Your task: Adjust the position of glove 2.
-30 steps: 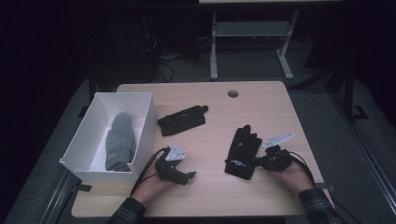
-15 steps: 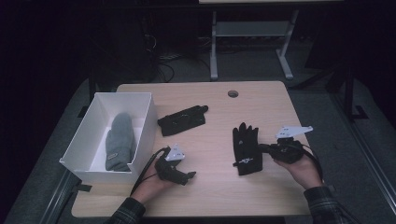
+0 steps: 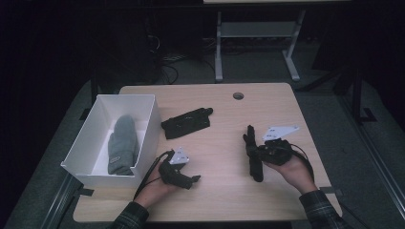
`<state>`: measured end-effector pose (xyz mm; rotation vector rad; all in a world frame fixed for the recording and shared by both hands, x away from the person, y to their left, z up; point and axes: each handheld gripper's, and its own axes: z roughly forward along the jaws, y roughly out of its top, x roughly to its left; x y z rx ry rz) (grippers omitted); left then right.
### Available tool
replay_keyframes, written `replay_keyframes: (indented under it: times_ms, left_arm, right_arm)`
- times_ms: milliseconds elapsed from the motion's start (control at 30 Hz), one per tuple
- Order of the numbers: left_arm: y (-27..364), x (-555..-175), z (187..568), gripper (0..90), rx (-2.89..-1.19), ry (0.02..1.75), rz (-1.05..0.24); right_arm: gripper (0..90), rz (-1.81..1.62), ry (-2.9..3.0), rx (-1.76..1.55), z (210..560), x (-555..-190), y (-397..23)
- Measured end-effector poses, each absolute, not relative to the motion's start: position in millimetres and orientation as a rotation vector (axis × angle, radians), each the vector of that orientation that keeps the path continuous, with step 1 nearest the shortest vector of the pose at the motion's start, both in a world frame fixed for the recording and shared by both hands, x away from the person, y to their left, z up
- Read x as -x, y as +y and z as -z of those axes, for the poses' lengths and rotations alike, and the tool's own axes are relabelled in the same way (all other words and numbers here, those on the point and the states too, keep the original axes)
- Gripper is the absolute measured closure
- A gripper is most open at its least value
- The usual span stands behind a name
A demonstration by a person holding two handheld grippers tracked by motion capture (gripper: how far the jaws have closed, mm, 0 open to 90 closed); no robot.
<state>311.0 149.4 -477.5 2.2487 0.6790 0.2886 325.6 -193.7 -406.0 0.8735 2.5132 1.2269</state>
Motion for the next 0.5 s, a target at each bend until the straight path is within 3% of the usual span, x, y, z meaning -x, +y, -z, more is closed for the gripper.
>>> replay_keyframes:
  times_ms: [67, 133, 233, 433, 500]
  left_arm:
    - [150, -311, 477, 12.7, -2.250, 0.675, -0.293]
    - [150, -311, 477, 12.7, -2.253, 0.676, -0.292]
    - [150, -311, 477, 12.7, -2.252, 0.678, -0.290]
    - [150, -311, 477, 12.7, -2.256, 0.677, -0.288]
    - [150, -311, 477, 12.7, -2.254, 0.677, -0.287]
  right_arm:
    - [88.0, -1.236, 2.530, -0.871, 410, -328, -185]
    - [79.4, -1.279, 2.532, -0.871, 412, -331, -178]
    - [76.2, -1.331, 2.518, -0.844, 410, -331, -178]
    - [89.4, -1.242, 2.490, -0.886, 413, -331, -193]
    - [90.0, -1.191, 2.506, -0.904, 421, -333, -195]
